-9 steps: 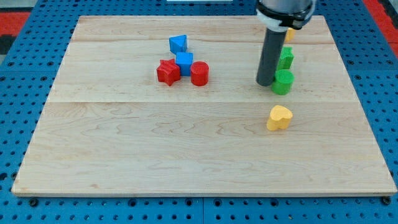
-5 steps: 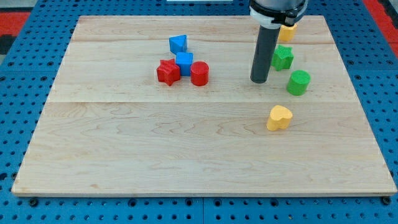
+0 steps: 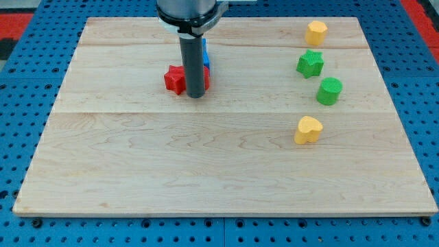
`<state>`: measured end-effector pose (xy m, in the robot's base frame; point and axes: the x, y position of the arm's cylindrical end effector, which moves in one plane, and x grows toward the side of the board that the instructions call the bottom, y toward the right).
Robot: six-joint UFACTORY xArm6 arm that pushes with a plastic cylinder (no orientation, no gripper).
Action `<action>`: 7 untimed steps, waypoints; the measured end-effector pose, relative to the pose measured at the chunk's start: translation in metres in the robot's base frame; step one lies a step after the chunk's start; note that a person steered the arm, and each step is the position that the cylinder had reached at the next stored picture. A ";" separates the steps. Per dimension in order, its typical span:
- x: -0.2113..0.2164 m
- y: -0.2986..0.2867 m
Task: Move the red blocks a little left
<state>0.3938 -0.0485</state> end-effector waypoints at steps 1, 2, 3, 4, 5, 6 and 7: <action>-0.014 -0.037; 0.002 -0.048; 0.003 -0.077; -0.013 -0.121; -0.007 -0.109; -0.016 -0.088; -0.016 -0.081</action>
